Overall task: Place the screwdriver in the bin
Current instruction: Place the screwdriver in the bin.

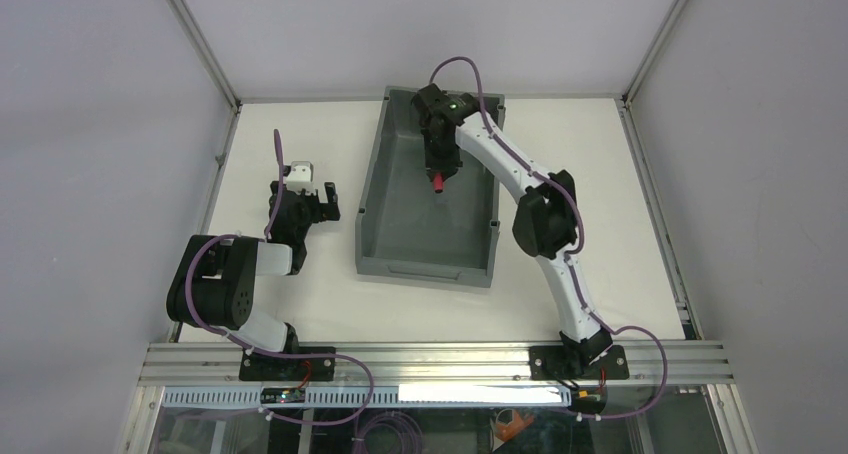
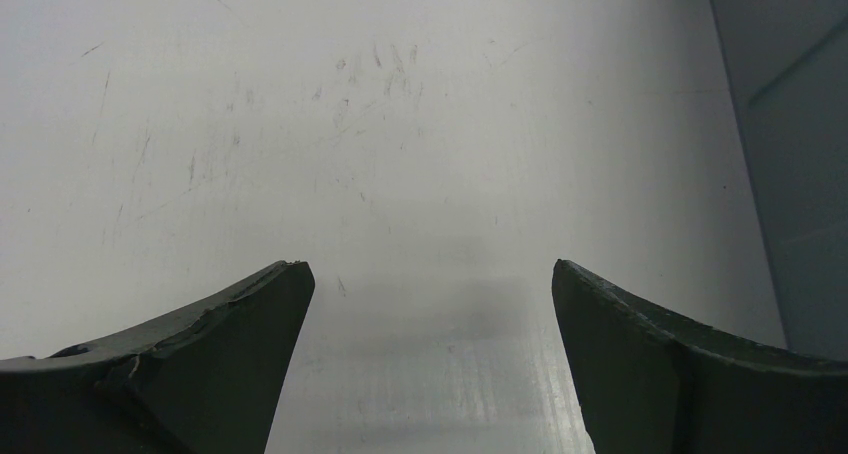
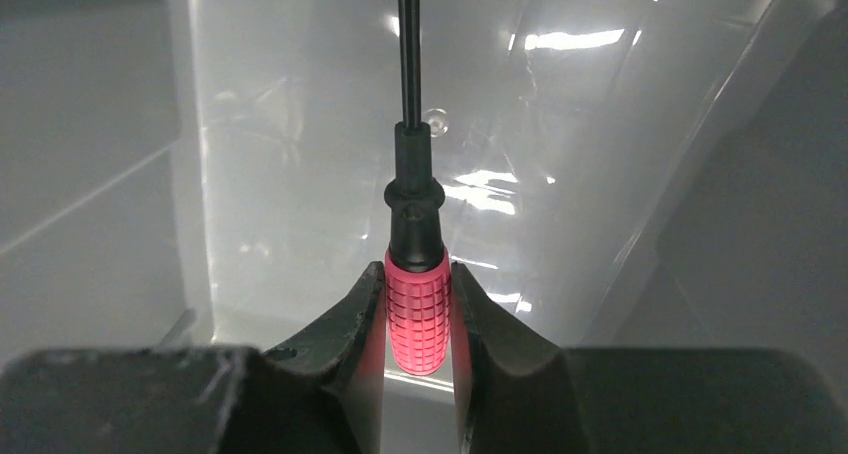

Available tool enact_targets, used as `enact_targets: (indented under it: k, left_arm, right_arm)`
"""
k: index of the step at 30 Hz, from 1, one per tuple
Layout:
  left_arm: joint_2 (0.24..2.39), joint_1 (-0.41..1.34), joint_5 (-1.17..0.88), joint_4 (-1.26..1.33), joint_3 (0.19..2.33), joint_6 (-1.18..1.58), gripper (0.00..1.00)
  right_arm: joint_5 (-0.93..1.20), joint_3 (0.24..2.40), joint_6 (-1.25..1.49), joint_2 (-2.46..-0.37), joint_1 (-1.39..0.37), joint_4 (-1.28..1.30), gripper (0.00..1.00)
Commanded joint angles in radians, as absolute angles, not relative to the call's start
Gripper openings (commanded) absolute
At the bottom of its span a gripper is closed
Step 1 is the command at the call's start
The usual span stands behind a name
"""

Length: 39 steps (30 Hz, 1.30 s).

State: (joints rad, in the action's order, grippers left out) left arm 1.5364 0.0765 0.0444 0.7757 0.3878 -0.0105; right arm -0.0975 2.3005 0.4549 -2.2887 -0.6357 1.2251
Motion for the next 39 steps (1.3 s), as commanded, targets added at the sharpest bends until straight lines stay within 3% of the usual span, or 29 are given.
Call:
enact_targets:
  k: [1, 22, 39]
  left_arm:
    - [1.505, 0.066, 0.029, 0.804, 0.383, -0.003, 0.99]
    - [1.505, 0.066, 0.029, 0.802, 0.383, -0.002, 0.99]
    - [1.505, 0.066, 0.029, 0.802, 0.383, -0.002, 0.99]
  right_arm:
    - [-0.128, 2.293, 0.477, -2.326, -0.639, 1.174, 0.10]
    - [-0.115, 2.237, 0.517, -2.452, -0.636, 1.094, 0.15]
    - [-0.117, 2.262, 0.525, -2.444, -0.631, 1.117, 0.42]
